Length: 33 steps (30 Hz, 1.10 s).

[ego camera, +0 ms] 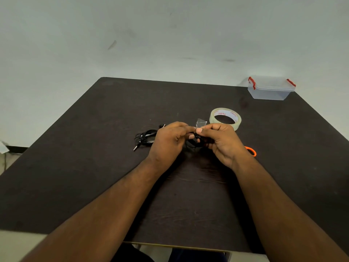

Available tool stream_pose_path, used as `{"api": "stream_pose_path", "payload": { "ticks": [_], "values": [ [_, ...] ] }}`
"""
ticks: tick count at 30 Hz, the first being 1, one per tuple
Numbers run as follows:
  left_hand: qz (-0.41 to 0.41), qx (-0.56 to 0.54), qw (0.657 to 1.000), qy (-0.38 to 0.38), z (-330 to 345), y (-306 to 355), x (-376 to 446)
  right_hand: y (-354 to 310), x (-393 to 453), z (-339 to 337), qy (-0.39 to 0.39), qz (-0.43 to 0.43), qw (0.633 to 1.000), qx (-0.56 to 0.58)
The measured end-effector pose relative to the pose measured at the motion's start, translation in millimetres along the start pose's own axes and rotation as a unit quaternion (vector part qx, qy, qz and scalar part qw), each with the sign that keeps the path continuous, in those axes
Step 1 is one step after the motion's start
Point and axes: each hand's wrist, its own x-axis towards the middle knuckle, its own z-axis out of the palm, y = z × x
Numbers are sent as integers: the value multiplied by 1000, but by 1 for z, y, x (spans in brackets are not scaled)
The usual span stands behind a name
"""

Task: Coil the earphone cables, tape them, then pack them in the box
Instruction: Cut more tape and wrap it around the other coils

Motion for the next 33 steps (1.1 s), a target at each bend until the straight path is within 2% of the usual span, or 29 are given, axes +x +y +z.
{"api": "stream_pose_path", "payload": {
  "ticks": [6, 11, 16, 21, 33],
  "values": [
    [28, 20, 999, 2, -1, 6, 3, -3, 1, 2, 2, 26, 999, 20],
    [95, 54, 994, -16, -5, 2, 2, -5, -1, 3, -4, 34, 999, 39],
    [94, 95, 990, -50, -4, 2, 3, -7, 0, -2, 3, 60, 996, 64],
    [112, 122, 985, -51, -5, 6, 4, -7, 1, 1, 23, 71, 993, 90],
    [131, 154, 978, -58, -3, 9, 3, -7, 2, 4, 54, 74, 994, 60]
  ]
}}
